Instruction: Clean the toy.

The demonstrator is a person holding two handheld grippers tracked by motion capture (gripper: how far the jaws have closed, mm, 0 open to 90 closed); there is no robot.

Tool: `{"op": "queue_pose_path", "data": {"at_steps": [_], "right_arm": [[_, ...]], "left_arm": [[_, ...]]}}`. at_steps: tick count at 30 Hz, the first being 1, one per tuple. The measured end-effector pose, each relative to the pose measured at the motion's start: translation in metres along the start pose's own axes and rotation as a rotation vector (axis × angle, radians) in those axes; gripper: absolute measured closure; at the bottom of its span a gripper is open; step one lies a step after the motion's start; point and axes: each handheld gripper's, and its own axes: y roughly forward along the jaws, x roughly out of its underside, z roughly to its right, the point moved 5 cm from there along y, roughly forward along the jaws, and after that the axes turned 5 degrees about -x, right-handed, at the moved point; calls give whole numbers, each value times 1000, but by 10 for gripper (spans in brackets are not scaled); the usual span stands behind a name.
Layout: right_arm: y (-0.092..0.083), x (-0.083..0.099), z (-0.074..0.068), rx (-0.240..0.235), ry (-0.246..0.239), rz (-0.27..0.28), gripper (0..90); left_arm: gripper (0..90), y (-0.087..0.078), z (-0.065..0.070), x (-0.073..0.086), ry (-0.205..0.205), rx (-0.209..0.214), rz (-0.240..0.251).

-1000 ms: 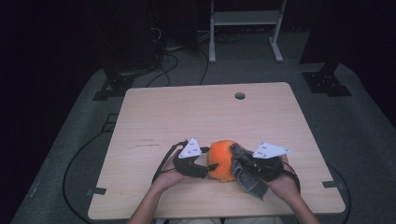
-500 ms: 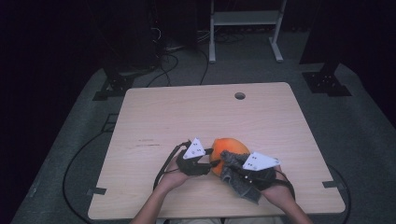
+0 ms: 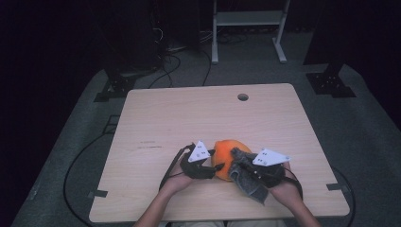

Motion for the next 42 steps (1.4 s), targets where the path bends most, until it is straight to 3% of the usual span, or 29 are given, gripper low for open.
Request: {"op": "queue_pose_path", "data": {"at_steps": [1, 3, 10, 12, 14, 16, 18, 20, 21, 22, 25, 26, 27, 28, 29, 32, 34, 37, 41, 42], "right_arm": [[-2, 7, 9, 11, 35, -14, 757], [-3, 12, 15, 23, 57, -31, 757], [-3, 19, 26, 8, 100, -57, 756], [-3, 20, 31, 26, 106, -71, 756], [-7, 15, 31, 35, 109, -48, 756], [-12, 5, 25, 1, 105, 4, 756], [-9, 1, 19, -10, 80, -6, 757], [-2, 5, 16, -5, 62, -33, 759], [-1, 8, 15, -18, 69, -34, 760], [-2, 8, 15, -27, 68, -32, 760], [-8, 3, 17, -32, 69, -25, 758], [-8, 3, 17, -32, 69, -25, 758], [-15, -8, 13, -65, 61, 18, 758], [-15, -8, 13, -65, 61, 18, 758], [-17, -13, 10, -78, 55, 36, 758], [-18, -33, -4, -101, 3, 67, 754], [-14, -32, -5, -93, -15, 47, 753], [-11, -28, 0, -89, -3, 32, 753], [-13, -24, 13, -44, 24, 12, 753], [-12, -18, 20, -48, 65, 10, 754]], "left_arm": [[427, 0, 0, 1, 6, -2, -1], [429, -1, -1, 2, 13, 0, -7], [430, -1, 0, 2, 23, 3, -7], [434, -1, 0, 2, 31, 4, -11], [437, -1, 1, 2, 46, 6, -12], [437, -1, 2, 2, 62, 13, -14], [396, -4, 1, -2, 13, 42, 9], [237, -3, -5, -6, -95, 25, -8], [178, -1, -7, -5, -111, 19, -29], [194, 1, -5, -4, -107, 33, -23], [348, 3, 2, -4, -54, 28, -6], [348, 3, 3, -5, -37, 26, -1], [379, 1, 10, -6, 38, 24, 7], [387, 1, 10, -6, 38, 24, 7], [387, 1, 16, -8, 96, 24, 10], [415, 0, 28, -11, 199, 15, 10], [421, 0, 31, -11, 230, 13, 11], [426, 0, 33, -11, 240, 17, 22], [425, 0, 34, -11, 251, 20, 20], [425, 0, 34, -11, 248, 22, 21]]}}
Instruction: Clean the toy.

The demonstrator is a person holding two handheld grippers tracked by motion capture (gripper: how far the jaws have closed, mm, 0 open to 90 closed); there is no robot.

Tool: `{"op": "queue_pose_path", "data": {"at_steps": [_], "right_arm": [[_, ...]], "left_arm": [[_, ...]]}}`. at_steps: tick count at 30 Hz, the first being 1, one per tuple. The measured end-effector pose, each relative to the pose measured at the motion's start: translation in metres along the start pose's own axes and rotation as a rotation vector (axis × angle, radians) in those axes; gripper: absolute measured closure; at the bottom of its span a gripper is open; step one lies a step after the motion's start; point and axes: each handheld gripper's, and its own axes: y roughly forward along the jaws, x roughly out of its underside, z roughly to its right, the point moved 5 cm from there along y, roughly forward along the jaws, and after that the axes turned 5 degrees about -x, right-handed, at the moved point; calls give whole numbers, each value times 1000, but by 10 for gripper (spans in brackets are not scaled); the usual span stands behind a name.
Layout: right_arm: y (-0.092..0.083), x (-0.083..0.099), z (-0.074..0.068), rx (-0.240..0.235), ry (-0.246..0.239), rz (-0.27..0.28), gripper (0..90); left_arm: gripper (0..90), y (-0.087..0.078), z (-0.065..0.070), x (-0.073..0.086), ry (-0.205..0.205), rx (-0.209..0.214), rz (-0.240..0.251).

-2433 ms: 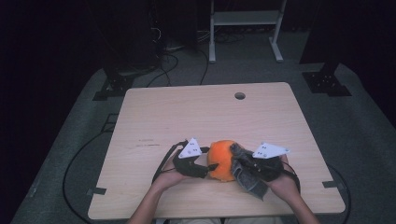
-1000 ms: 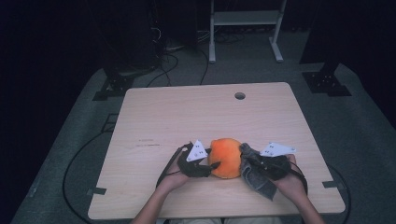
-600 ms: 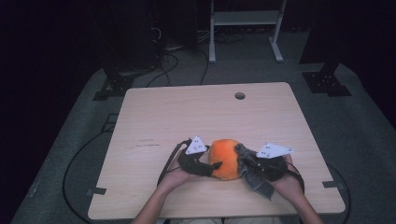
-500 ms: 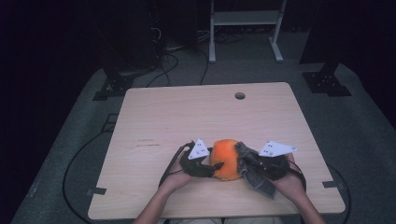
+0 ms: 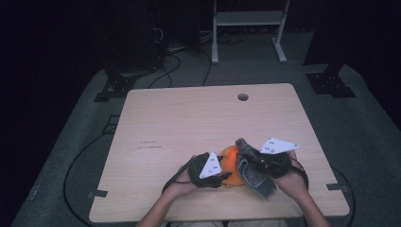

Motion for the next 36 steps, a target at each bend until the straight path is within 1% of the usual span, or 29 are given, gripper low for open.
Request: {"op": "queue_pose_path", "data": {"at_steps": [1, 2, 3, 4, 5, 6, 7, 8, 9, 11, 12, 15, 16, 17, 18, 20, 22, 23, 24, 26, 28, 29, 30, 31, 32, 33, 34, 35, 36], "right_arm": [[0, 0, 0, 0, 0, 0, 754], [0, 2, 2, -10, 12, 2, 755], [1, 4, 3, -16, 15, 2, 756], [1, 5, 3, -15, 16, 1, 758], [1, 5, 2, -14, 16, -1, 759], [2, 6, 1, -14, 16, -2, 759], [2, 6, -1, -23, 16, -1, 761], [3, 6, -2, -26, 10, 0, 760], [3, 6, -4, -24, 3, -2, 760], [2, 6, -5, -22, -8, -11, 760], [0, 6, -5, -20, -8, -13, 760], [-5, 0, -7, -22, -8, 2, 760], [-7, -4, -9, -21, -21, 17, 760], [-9, -7, -11, -23, -24, 29, 760], [-9, -11, -11, -23, -29, 35, 760], [-8, -11, -10, -16, -31, 32, 760], [-6, -5, -2, -6, -7, 15, 760], [-3, 4, 4, -13, 29, -2, 760], [-3, 4, 4, -13, 29, -2, 760], [-2, 9, 7, -34, 47, -5, 761], [-3, 10, 6, -43, 49, -9, 761], [-3, 10, 4, -44, 46, -12, 761], [-2, 10, 1, -48, 33, -17, 763], [-2, 10, 1, -48, 33, -17, 763], [-3, 10, -1, -52, 34, -18, 763], [-4, 10, -6, -63, 26, -17, 763], [-4, 10, -6, -63, 26, -17, 763], [-5, 10, -8, -66, 22, -16, 764], [-6, 10, -11, -62, 16, -19, 763]], "left_arm": [[425, 0, -1, 0, -2, 5, 3], [422, 0, -1, 0, -12, 9, 6], [405, -1, -3, -1, -38, 19, 9], [344, -1, -6, -2, -90, 31, 15], [273, -1, -10, -4, -154, 39, 20], [218, 0, -13, -5, -209, 35, 20], [180, 2, -15, -5, -247, 37, 12], [183, 4, -15, -3, -263, 46, 0], [213, 5, -13, -2, -262, 51, -1], [287, 5, -10, 0, -222, 49, 15], [309, 5, -8, -1, -210, 45, 18], [343, 4, -3, -1, -134, 41, 14], [347, 4, -2, -1, -116, 45, 13], [349, 3, -1, -1, -104, 48, 13], [354, 2, -1, 0, -97, 50, 9], [357, 1, -2, 2, -90, 59, 7], [360, 1, -3, 4, -91, 64, 7], [362, 1, -4, 4, -92, 67, 9], [362, 1, -4, 5, -92, 69, 9], [361, 2, -4, 5, -89, 73, 10], [333, 1, -6, 5, -108, 75, -2], [304, 1, -8, 4, -141, 87, -6], [200, 1, -10, 4, -179, 101, -17], [200, 1, -12, 3, -214, 109, -26], [168, 2, -12, 2, -255, 119, -34], [133, 4, -12, 3, -279, 131, -45], [133, 5, -11, 3, -288, 140, -50], [130, 6, -9, 2, -308, 150, -53], [132, 6, -9, 1, -311, 152, -49]]}}
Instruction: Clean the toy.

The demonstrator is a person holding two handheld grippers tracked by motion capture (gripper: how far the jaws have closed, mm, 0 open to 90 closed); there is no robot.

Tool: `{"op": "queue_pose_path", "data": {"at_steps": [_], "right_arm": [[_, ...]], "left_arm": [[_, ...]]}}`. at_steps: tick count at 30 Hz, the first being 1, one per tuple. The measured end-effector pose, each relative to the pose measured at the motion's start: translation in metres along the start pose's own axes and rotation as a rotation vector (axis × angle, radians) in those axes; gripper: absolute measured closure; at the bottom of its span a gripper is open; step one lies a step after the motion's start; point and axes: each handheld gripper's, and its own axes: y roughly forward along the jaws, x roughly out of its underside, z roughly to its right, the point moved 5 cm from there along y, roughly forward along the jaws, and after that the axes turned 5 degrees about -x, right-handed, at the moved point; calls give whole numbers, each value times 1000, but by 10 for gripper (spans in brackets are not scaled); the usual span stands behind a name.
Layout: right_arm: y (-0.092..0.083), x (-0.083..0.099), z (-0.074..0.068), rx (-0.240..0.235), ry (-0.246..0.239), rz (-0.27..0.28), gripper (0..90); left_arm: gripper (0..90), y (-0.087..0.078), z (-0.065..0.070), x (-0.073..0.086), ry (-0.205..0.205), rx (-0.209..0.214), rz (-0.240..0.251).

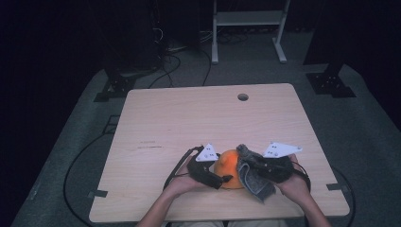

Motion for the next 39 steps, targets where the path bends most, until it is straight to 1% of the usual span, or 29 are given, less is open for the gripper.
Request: {"op": "queue_pose_path", "data": {"at_steps": [1, 2, 3, 4, 5, 7, 8, 9, 10, 13, 14, 15, 16, 19, 21, 23, 24, 25, 26, 27, 28, 29, 30, 31, 32, 33, 34, 37, 39], "right_arm": [[-2, 0, -2, 8, -5, 2, 764], [-2, 0, -2, 8, -5, 2, 764], [-3, 0, -2, 9, -7, 7, 764], [-5, -2, -1, 15, -6, 17, 765], [-8, -3, -1, 16, -6, 23, 765], [-13, -8, -2, 34, -15, 41, 766], [-13, -8, -2, 34, -15, 41, 766], [-13, -8, -2, 37, -17, 42, 766], [-10, -7, -1, 39, -16, 36, 766], [3, 0, -4, 24, -16, -6, 768], [6, 2, -6, 15, -16, -9, 768], [8, 2, -8, 15, -22, -13, 768], [9, 1, -9, 14, -28, -15, 768], [5, 1, -6, 8, -31, -17, 767], [-3, -4, 2, 36, -10, 19, 767], [-7, -7, 9, 37, 22, 52, 766], [-6, -6, 10, 32, 35, 45, 766], [5, 1, 9, 25, 30, 5, 766], [5, 1, 9, 25, 30, 5, 766], [8, 4, 8, 17, 36, -1, 767], [11, 5, 6, 7, 37, -3, 768], [11, 4, 2, 8, 29, -7, 767], [11, 5, 1, 5, 27, -10, 768], [11, 5, 1, 5, 27, -10, 768], [11, 5, 1, 1, 24, -10, 767], [10, 7, 1, -14, 25, -12, 767], [8, 8, 1, -11, 22, -18, 767], [6, 8, 2, -18, 23, -26, 767], [4, 6, 2, -18, 17, -25, 766]], "left_arm": [[261, -1, 1, -1, 31, -12, 9], [261, -2, 2, -1, 66, -32, 21], [321, -3, 5, -3, 115, -61, 52], [367, -4, 7, -4, 155, -71, 70], [386, -5, 8, -6, 198, -89, 88], [410, -8, 7, -9, 294, -149, 123], [410, -9, 6, -10, 320, -166, 136], [407, -8, 3, -10, 316, -175, 145], [379, -7, 0, -7, 295, -166, 132], [173, -5, -7, -4, 150, -104, 92], [160, -4, -8, -3, 128, -91, 77], [169, -4, -8, -1, 133, -91, 72], [216, -5, -7, 1, 145, -88, 83], [337, -5, -5, 5, 209, -102, 80], [363, -4, -3, 7, 242, -104, 74], [365, -5, -2, 7, 254, -106, 73], [361, -5, -2, 7, 245, -103, 73], [280, -6, -4, 6, 232, -98, 68], [280, -7, -5, 5, 208, -92, 60], [221, -8, -8, 4, 173, -77, 47], [174, -9, -10, 3, 123, -59, 42], [122, -9, -11, 3, 98, -48, 43], [112, -8, -11, 3, 75, -36, 44], [112, -8, -10, 3, 69, -22, 45], [113, -9, -9, 1, 49, -5, 66], [150, -12, -8, -2, 54, -12, 85], [220, -14, -7, -3, 79, -21, 95], [309, -14, -4, -2, 125, -38, 85], [370, -14, -2, -1, 173, -56, 78]]}}
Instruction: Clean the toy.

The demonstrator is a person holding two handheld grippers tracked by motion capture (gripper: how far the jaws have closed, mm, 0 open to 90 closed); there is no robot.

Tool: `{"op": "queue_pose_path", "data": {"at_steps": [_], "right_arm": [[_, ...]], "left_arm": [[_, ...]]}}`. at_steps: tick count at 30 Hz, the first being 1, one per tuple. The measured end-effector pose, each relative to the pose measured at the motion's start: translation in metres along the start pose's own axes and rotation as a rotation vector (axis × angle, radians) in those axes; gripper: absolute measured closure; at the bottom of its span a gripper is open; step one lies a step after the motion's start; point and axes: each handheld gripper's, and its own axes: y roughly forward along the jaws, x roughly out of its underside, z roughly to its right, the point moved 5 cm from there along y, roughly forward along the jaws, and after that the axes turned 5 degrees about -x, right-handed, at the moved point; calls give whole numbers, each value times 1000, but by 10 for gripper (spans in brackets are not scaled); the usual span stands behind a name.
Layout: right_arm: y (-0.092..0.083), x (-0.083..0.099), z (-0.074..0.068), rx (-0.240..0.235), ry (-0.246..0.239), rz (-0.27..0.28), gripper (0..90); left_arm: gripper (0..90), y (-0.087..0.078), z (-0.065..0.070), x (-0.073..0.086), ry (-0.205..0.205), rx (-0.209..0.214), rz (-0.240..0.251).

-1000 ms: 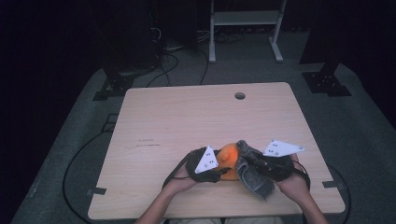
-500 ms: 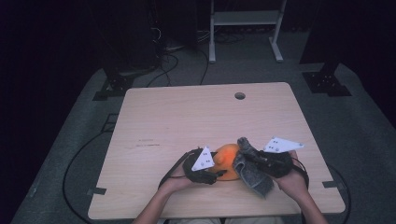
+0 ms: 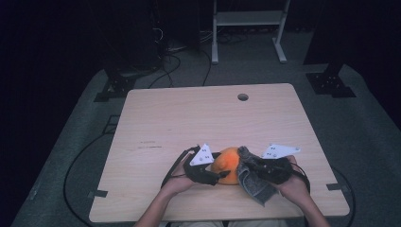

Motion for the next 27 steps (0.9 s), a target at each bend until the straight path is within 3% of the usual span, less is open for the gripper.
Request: {"op": "queue_pose_path", "data": {"at_steps": [2, 5, 7, 8, 10, 12, 14, 15, 17, 20, 22, 25, 27], "right_arm": [[-7, -9, 2, 22, -2, 54, 765], [-6, -11, 5, 21, 10, 61, 765], [3, -6, 4, 12, 15, 37, 765], [5, -5, 4, 7, 19, 35, 766], [6, -5, -2, 2, 10, 31, 766], [6, -6, -4, -2, 5, 33, 766], [7, -6, -9, -12, -9, 34, 766], [7, -6, -11, -14, -13, 30, 765], [7, -6, -13, -16, -20, 24, 765], [5, -4, -12, -1, -22, 15, 764], [1, -5, -10, 10, -17, 25, 764], [-8, -9, -6, 28, -9, 53, 765], [-6, -8, -6, 37, -11, 47, 765]], "left_arm": [[405, 0, 1, 2, 32, -2, -6], [401, -1, -1, 3, 30, 1, -5], [345, -2, -4, 3, -1, 2, -17], [285, -3, -7, 1, -54, 14, -14], [177, -10, -13, -6, -149, 37, 50], [166, -13, -14, -11, -172, 43, 68], [166, -6, -11, -6, -142, 27, -8], [167, -2, -8, -2, -153, 58, -27], [168, 3, -5, 2, -142, 60, -44], [317, 4, 0, -1, -82, 21, -34], [412, 2, 1, -7, -38, 0, 23], [433, 1, -1, -13, 17, -8, 66], [408, 3, -3, -10, 11, -9, 63]]}}
